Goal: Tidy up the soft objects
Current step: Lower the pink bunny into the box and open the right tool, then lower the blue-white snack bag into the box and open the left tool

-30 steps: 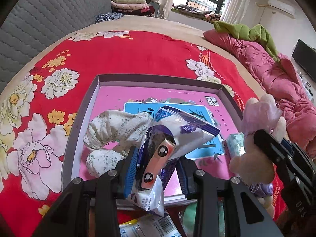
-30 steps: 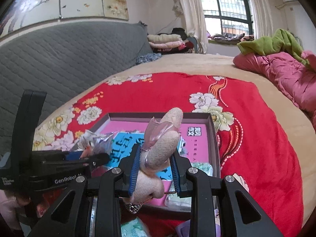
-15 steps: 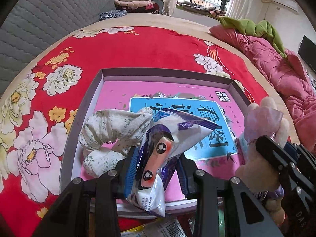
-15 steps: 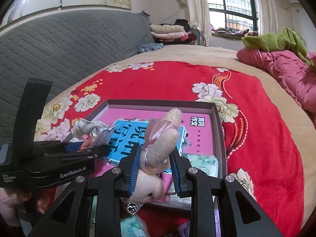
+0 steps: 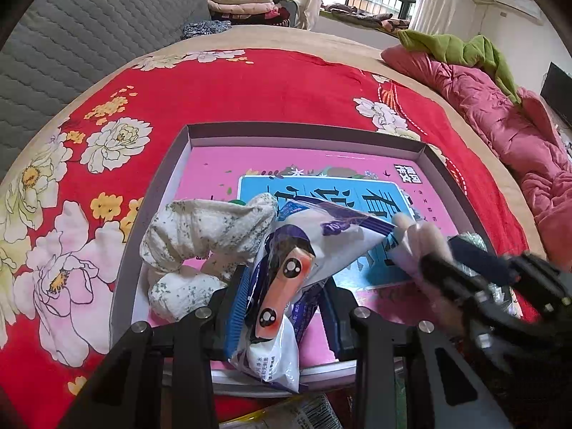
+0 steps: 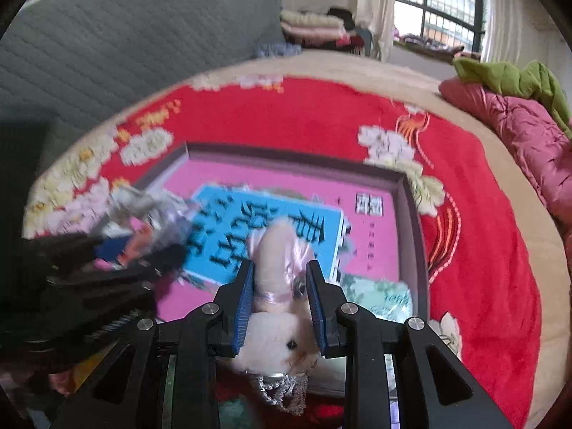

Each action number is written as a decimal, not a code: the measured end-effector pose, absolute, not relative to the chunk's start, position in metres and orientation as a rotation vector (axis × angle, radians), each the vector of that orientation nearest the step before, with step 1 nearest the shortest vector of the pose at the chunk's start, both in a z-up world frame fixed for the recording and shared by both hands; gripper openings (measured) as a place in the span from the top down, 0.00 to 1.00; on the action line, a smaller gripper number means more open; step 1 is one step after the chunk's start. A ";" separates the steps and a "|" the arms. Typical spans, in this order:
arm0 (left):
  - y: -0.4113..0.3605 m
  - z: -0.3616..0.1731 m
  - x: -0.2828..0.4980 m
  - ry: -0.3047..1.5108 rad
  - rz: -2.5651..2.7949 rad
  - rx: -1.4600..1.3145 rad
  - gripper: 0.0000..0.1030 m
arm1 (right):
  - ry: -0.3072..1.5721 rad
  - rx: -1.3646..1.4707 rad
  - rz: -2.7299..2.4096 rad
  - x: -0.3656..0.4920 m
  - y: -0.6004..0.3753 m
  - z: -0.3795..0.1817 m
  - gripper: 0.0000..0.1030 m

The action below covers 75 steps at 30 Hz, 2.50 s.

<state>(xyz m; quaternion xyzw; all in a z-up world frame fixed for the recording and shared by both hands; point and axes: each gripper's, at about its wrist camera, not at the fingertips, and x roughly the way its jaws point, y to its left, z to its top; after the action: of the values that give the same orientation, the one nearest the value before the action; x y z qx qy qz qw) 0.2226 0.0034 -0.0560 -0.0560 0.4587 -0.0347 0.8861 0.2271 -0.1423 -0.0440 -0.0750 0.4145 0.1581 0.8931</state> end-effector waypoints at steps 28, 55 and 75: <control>-0.005 -0.059 0.227 0.957 -0.057 -0.089 0.63 | 0.868 -0.056 0.355 0.206 -0.178 -0.034 0.52; -0.024 -0.066 0.232 0.984 -0.108 -0.061 0.45 | 0.809 -0.098 0.298 0.202 -0.178 -0.027 0.48; -0.002 -0.060 0.223 1.001 -0.133 -0.155 0.40 | 0.785 -0.090 0.275 0.196 -0.186 -0.024 0.44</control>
<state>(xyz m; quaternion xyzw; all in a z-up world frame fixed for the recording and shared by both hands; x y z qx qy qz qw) 0.2235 -0.0016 -0.0597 -0.0743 0.4792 -0.0635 0.8722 0.1961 -0.1864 -0.0236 -0.0437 0.3810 0.1335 0.9138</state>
